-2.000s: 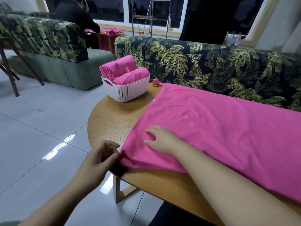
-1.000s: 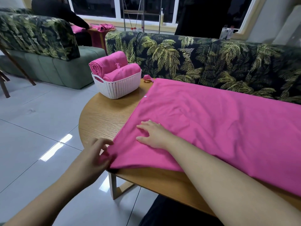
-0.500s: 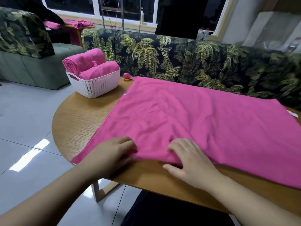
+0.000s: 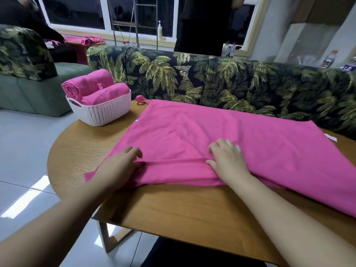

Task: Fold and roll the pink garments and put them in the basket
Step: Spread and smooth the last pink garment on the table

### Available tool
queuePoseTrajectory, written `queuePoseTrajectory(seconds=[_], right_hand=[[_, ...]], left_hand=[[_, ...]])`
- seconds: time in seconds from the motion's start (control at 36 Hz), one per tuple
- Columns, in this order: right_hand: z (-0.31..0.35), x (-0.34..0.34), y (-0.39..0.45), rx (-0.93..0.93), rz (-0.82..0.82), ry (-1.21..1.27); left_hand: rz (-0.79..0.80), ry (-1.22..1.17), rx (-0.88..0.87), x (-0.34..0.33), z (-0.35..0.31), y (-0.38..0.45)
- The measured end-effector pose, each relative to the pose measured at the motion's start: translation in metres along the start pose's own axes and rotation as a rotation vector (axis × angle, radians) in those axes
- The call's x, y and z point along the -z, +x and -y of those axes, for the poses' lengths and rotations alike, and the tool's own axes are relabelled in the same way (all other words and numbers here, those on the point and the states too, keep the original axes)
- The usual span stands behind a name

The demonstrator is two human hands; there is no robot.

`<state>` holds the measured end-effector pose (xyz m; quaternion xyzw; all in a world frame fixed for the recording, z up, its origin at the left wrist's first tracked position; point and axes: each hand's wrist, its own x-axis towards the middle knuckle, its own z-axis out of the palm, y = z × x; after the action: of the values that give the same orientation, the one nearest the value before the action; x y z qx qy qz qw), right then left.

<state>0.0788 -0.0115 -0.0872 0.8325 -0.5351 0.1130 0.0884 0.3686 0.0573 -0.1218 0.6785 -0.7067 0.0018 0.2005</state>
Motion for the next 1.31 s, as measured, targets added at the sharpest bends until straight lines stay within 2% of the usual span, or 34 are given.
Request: queuePoseTrajectory(seconds=[0.08,0.17,0.28,0.39,0.61,0.75,0.81,0.89,1.03,1.22,1.31], right_hand=[[0.009,-0.007,-0.011,0.146,-0.091,0.064],[0.016,-0.014,-0.029,0.252,-0.045,0.233],[0.005,-0.024,-0.035,0.175,0.015,0.260],[-0.003,-0.015,-0.030,0.086,0.040,0.172],[-0.008,-0.016,-0.019,0.035,0.189,0.009],[-0.008,-0.014,-0.021,0.084,0.160,-0.049],[-0.011,-0.013,-0.025,0.123,0.078,-0.024],[-0.017,-0.013,-0.034,0.177,-0.068,0.020],[-0.025,0.004,-0.052,0.220,-0.231,0.120],[-0.026,0.019,-0.072,0.309,-0.358,0.112],[-0.028,0.022,-0.081,0.308,-0.364,0.149]], left_hand=[[-0.098,0.108,-0.239,0.002,-0.004,-0.008],[-0.024,-0.007,-0.358,0.006,-0.018,-0.018],[0.037,-0.117,-0.276,-0.001,-0.030,-0.022],[0.061,-0.127,-0.169,-0.004,-0.029,-0.012],[0.172,0.127,-0.090,-0.008,-0.036,0.002],[0.212,0.330,-0.098,-0.010,-0.044,0.006],[0.146,0.309,-0.132,-0.010,-0.043,0.004],[0.027,0.242,-0.272,-0.007,-0.039,-0.002],[-0.163,0.159,-0.338,0.015,-0.042,-0.024],[-0.362,0.136,-0.447,0.038,-0.050,-0.042],[-0.410,0.103,-0.472,0.039,-0.050,-0.045]])
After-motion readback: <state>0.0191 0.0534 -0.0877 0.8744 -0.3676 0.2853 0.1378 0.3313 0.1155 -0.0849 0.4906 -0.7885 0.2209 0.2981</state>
